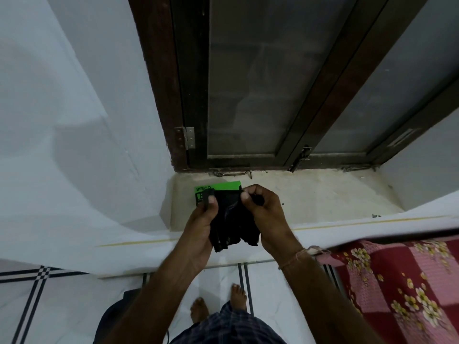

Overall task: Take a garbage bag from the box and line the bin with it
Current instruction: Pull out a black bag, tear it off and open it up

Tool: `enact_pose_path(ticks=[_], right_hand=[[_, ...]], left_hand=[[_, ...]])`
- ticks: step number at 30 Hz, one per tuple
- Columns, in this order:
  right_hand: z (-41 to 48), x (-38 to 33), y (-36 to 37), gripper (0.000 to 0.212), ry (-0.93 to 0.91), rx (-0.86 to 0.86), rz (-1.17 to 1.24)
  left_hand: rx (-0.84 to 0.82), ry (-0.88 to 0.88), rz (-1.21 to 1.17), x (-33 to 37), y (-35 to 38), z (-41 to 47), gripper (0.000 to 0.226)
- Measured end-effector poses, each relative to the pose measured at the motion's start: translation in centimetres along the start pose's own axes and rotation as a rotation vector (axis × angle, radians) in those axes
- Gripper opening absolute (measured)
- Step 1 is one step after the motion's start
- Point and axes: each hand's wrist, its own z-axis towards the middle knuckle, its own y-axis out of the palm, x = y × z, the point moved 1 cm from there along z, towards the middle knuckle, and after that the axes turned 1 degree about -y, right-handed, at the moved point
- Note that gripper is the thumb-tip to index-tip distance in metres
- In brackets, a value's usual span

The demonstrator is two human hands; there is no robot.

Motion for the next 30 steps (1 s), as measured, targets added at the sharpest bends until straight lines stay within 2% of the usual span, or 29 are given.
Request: enact_pose_path(ticks=[4,8,11,15,24,30], right_hand=[[0.0,0.1,0.4,0.024,0.028,-0.022,-0.011],[-0.5,-0.2,0.8,0.038,0.120,-0.076,0.114],[-0.6,-0.5,1.1,0.030,0.134,-0.118,0.120],[-0.2,0.0,0.8,0.018,0.127,-0.074,0.127],[0.4,0.9,-0.3,0.020,0.111,-0.062,0.093],[1.3,-0.4,-1.4,0.026,0.131,-0.201,0.262]], left_hand=[[0.030,-0.016,-0.058,-0.1,-0.1,0.1,0.048],[0.045,-0.009,-0.059,-0.1,0.1,0.1,0.056],[0.050,-0.023,-0.043,-0.1,0.0,0.2,0.048],[0.063,-0.046,-0.075,-0.3,0.2,0.5,0.045],[0.009,-0.034,-0.095,-0.5,0.9,0.7,0.042],[0.038,0.013,-0.113,-0.3,2.3,1.1,0.042]])
